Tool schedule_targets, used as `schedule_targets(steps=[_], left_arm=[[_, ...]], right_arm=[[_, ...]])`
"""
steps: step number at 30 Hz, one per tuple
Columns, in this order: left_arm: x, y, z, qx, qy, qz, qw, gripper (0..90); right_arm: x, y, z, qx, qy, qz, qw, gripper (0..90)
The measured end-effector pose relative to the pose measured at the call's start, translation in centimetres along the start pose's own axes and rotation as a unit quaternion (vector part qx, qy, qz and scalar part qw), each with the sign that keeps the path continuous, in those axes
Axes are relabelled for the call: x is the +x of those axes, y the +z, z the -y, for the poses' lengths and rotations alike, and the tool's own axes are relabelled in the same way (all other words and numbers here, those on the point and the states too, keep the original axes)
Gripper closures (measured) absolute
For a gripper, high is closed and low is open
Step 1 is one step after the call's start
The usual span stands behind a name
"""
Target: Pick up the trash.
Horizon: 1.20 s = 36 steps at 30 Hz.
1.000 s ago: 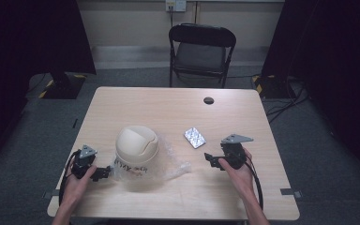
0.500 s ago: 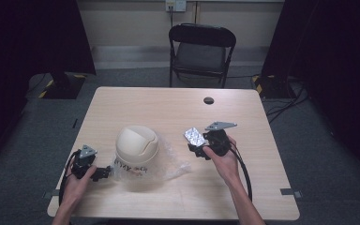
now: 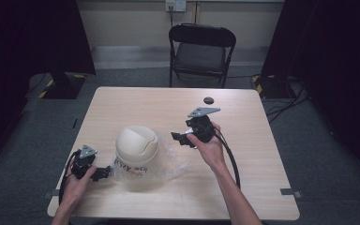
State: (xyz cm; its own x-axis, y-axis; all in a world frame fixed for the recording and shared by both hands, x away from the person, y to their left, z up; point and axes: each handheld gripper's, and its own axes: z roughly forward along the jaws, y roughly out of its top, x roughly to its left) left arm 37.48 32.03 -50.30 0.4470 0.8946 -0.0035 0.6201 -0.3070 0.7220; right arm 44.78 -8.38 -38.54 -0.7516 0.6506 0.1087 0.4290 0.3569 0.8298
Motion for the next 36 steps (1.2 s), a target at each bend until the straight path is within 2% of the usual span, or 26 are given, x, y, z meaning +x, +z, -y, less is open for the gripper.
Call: schedule_targets(steps=[5,10,11,13,14,17,23,32,36], left_arm=[[0.0,0.0,0.0,0.0,-0.001,0.001,1.0,3.4],[0.0,0.0,0.0,0.0,0.0,0.0,1.0,3.4],[0.0,0.0,0.0,0.0,-0.001,0.0,1.0,3.4],[0.0,0.0,0.0,0.0,0.0,0.001,1.0,3.4],[0.0,0.0,0.0,0.0,0.0,0.0,1.0,3.4],[0.0,0.0,0.0,0.0,-0.001,0.0,1.0,3.5],[0.0,0.0,0.0,0.0,-0.001,0.001,1.0,3.4],[0.0,0.0,0.0,0.0,-0.001,0.001,1.0,3.4],[0.0,0.0,0.0,0.0,-0.001,0.001,1.0,3.4]], right_arm=[[1.2,1.0,-2.5,-0.005,-0.015,-0.023,0.9996,19.4],[1.8,1.6,-4.1,-0.007,-0.025,-0.04,0.9989,18.3],[2.1,2.2,-4.9,-0.004,-0.03,-0.052,0.9982,18.0],[2.2,2.3,-5.1,-0.001,-0.03,-0.054,0.9981,17.9],[2.5,2.9,-5.8,0.0,-0.034,-0.062,0.9975,17.8],[3.0,3.8,-6.5,0.007,-0.04,-0.071,0.9966,17.6],[3.6,5.3,-6.3,0.028,-0.048,-0.078,0.9954,17.7],[3.6,6.6,-6.0,0.051,-0.053,-0.082,0.9939,17.9],[3.5,7.3,-5.8,0.064,-0.053,-0.091,0.9923,17.6]])
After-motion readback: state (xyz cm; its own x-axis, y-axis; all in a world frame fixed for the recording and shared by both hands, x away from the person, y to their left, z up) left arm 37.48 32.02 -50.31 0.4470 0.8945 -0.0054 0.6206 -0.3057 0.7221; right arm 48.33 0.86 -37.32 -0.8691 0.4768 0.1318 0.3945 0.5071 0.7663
